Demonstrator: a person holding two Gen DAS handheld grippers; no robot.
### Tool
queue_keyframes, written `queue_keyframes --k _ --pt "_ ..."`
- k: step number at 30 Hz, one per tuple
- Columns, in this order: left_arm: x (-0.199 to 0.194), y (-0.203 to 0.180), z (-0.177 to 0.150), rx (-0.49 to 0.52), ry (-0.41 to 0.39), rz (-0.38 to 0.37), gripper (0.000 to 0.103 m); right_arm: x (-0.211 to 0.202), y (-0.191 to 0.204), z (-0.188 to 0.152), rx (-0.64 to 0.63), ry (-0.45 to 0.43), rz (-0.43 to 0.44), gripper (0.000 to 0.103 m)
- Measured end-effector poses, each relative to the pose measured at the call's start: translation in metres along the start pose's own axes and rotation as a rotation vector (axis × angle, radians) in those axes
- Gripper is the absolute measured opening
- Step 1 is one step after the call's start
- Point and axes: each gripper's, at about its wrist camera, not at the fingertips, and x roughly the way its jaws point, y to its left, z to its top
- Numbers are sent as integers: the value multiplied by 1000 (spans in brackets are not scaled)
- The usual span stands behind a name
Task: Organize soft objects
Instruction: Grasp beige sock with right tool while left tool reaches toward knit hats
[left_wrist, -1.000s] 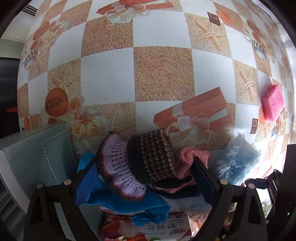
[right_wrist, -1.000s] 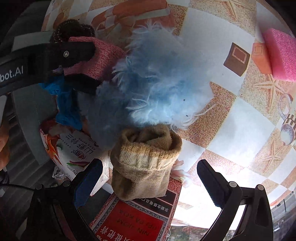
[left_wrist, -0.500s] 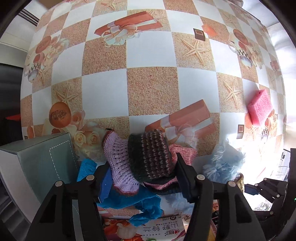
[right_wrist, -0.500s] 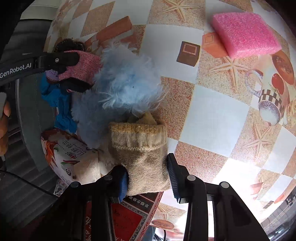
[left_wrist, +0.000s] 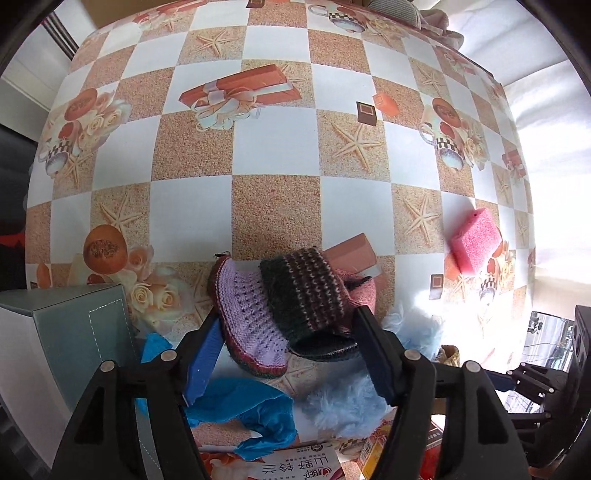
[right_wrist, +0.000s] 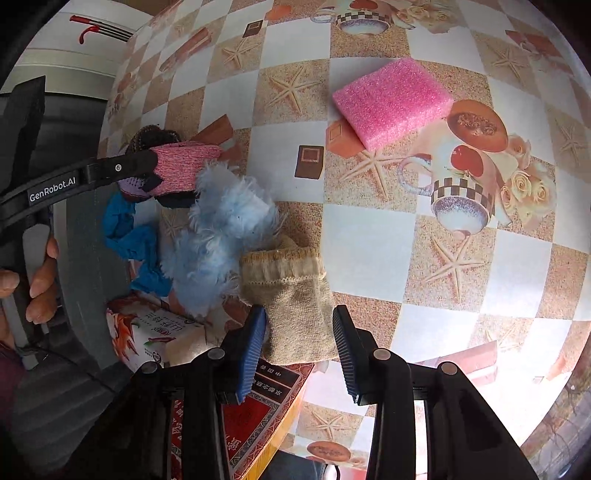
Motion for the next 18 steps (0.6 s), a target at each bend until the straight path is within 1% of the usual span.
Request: queue_keyframes --k 1,3,7,9,11,12,13,14,16,17,18 --pt "1 4 0 -12 1 -8 78 0 -4 -7 7 -1 7 41" --pt "2 11 2 -27 9 -2 79 6 5 1 21 -3 14 41" --pt "14 27 7 -70 40 -28 79 9 8 -1 33 -13 13 41" --pt "20 33 12 -90 53 -37 79 11 7 -1 35 3 14 41" --pt "23 39 13 -88 57 -34 79 17 10 0 10 18 -13 47" --pt "25 38 13 -80 59 -29 80 23 14 2 -10 33 -35 64" --pt "27 37 13 -70 64 -24 80 29 17 3 -38 47 -63 84" --pt "30 36 13 -59 69 -16 81 36 22 4 -73 57 -93 87" --pt "34 33 14 -42 74 -6 81 49 31 6 -134 75 -150 87" --pt "35 32 14 -38 68 -2 81 55 35 7 -155 84 -159 87" --pt "34 32 13 -38 58 -8 77 60 38 8 -170 94 -157 84"
